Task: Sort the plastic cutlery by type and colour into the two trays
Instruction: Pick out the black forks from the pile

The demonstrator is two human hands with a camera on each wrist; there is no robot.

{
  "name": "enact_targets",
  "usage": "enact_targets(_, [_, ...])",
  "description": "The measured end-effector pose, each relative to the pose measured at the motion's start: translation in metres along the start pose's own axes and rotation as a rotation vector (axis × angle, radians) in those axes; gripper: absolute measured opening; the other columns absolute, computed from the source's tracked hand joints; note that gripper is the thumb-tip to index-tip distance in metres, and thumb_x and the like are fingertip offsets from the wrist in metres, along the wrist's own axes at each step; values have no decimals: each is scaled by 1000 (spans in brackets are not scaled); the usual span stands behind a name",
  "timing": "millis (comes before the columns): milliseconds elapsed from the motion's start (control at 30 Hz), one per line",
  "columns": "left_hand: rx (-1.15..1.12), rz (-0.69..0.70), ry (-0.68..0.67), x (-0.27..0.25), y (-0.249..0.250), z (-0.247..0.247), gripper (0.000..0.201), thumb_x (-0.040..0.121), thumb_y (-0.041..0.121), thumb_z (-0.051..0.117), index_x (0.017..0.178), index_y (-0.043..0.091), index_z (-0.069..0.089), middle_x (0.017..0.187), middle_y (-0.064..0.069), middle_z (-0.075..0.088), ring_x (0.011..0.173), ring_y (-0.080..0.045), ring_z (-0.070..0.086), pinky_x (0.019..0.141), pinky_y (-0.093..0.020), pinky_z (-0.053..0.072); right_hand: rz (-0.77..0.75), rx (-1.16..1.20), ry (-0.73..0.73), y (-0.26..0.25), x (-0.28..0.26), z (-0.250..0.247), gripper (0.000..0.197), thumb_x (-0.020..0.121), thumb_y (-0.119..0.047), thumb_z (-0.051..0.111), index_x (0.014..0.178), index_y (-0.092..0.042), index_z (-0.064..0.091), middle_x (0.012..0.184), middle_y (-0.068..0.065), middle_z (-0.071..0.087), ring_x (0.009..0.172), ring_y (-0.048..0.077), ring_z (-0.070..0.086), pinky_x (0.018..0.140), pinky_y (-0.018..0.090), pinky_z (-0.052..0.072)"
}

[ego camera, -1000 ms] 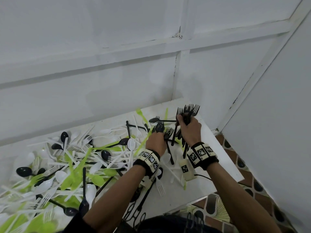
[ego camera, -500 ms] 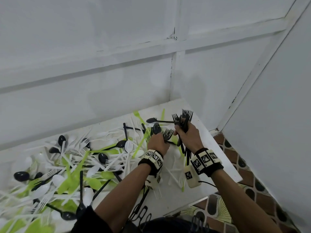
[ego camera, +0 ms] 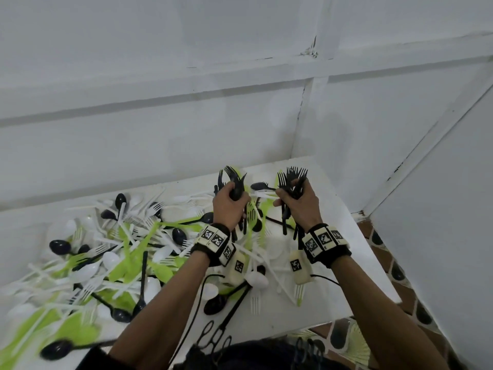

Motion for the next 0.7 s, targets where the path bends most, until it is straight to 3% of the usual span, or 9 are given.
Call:
enact_targets(67, [-22,15,-43,3,-1,-8,18,94,16,68,89,3,57,79,-5,74,49,-18,59,51,-27,49,11,5,-4,1,2,8,33,89,-26,78,98,-18,47,75,3,77,66,18,75,69,36,55])
enact_targets(167, [-22,33,-94,5,-10,-15,14,97,15,67,90,10,56,79,1,75,66,-10,66,64,-27,49,47,-10,-35,8,8,17,31,87,-32,79,95,-18,52,76,2,77,65,16,72,80,47,56])
enact_targets(267, [-88,21,-161,2,-14,-17,10,101,15,62,95,14,54,84,-5,75,57,-27,61,59,-34,51,43,-51,-62,10,11,25,22,88,-30,78,95,-16,62,77,1,77,76,18,72,85,43,55])
enact_targets(333, [-93,32,-199,-1,-15,-17,9,103,15,59,96,16,53,86,-8,74,50,-27,52,55,-33,48,10,-13,-86,6,11,30,7,93,-18,72,98,-15,68,82,4,76,69,20,71,74,36,57])
enact_targets(400, [-99,39,-220,-1,-16,-18,10,102,17,60,96,18,53,86,-8,74,55,-28,54,61,-35,49,-6,-51,-144,3,12,36,11,97,-10,63,97,-15,73,86,4,75,56,19,65,58,30,53])
enact_targets(500, [-112,42,-220,0,-20,-21,9,101,21,61,96,23,54,85,-6,74,77,-30,67,81,-43,54,-44,-341,-223,7,21,47,25,98,-11,56,94,-21,78,86,4,74,66,16,67,59,19,51])
enact_targets(533, [-124,35,-224,1,-21,-22,8,102,19,60,97,19,54,86,-7,74,79,-31,69,82,-44,56,-63,-468,-248,8,23,51,24,98,-13,56,97,-21,78,84,5,73,70,18,68,62,22,52])
enact_targets(600, [-174,15,-237,1,-22,-25,9,103,11,58,100,6,51,86,-11,72,70,-35,70,74,-41,58,-95,-746,-270,12,28,59,20,98,-17,56,102,-13,75,88,12,73,81,30,70,73,35,54])
enact_targets(700, [-230,-11,-224,1,-24,-31,7,102,5,58,101,1,51,92,-17,73,62,-35,68,64,-34,59,-141,-991,-261,15,34,67,20,97,-17,58,105,-5,71,99,18,72,97,37,66,76,37,48])
Point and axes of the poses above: each hand's wrist, its own x-axis towards the middle knuckle, its own z-axis out of the palm, y = z × x, the point moved 6 cm from there along x, towards the middle knuckle
